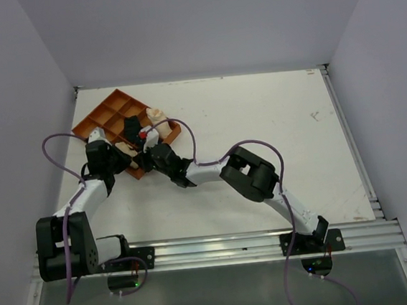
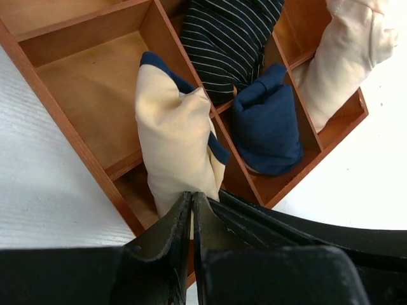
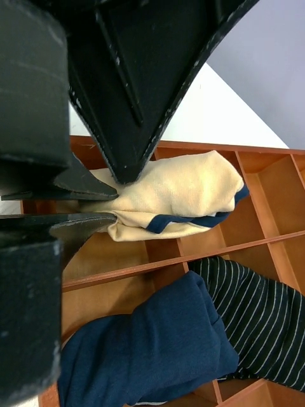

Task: Roll the underwear
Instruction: Place the rolled underwear into the container

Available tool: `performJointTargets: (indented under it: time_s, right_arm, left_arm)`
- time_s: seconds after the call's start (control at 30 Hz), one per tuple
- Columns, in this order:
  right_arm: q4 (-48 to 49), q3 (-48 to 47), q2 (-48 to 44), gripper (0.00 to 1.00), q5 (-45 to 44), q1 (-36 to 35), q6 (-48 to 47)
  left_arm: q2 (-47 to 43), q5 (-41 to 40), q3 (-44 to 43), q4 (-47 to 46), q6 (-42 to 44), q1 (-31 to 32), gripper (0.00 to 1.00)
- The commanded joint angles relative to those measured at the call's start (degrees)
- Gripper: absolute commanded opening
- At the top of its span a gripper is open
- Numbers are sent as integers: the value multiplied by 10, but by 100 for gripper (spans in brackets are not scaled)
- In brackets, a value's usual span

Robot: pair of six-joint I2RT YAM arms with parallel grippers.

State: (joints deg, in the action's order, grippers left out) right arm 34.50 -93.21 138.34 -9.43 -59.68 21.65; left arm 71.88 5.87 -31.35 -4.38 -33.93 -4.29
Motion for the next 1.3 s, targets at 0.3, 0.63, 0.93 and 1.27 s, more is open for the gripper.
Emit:
performJointTargets:
  time_s: [0.3, 0.63, 0.93, 1.27]
  right_arm:
    - [-49, 56, -90, 32, 42, 7, -10]
    - [-74, 106, -150, 35, 67, 13, 1]
    - [-114, 120, -149, 27, 15, 14, 41]
    - [-139, 39, -66, 25, 28, 14, 55]
  left_arm:
    - [40, -15, 16, -78, -10, 13, 6]
    - [56, 2, 23, -92, -7, 14, 2]
    - [61, 29, 23, -106, -24, 22, 1]
    - [30, -5, 2, -58, -11, 22, 5]
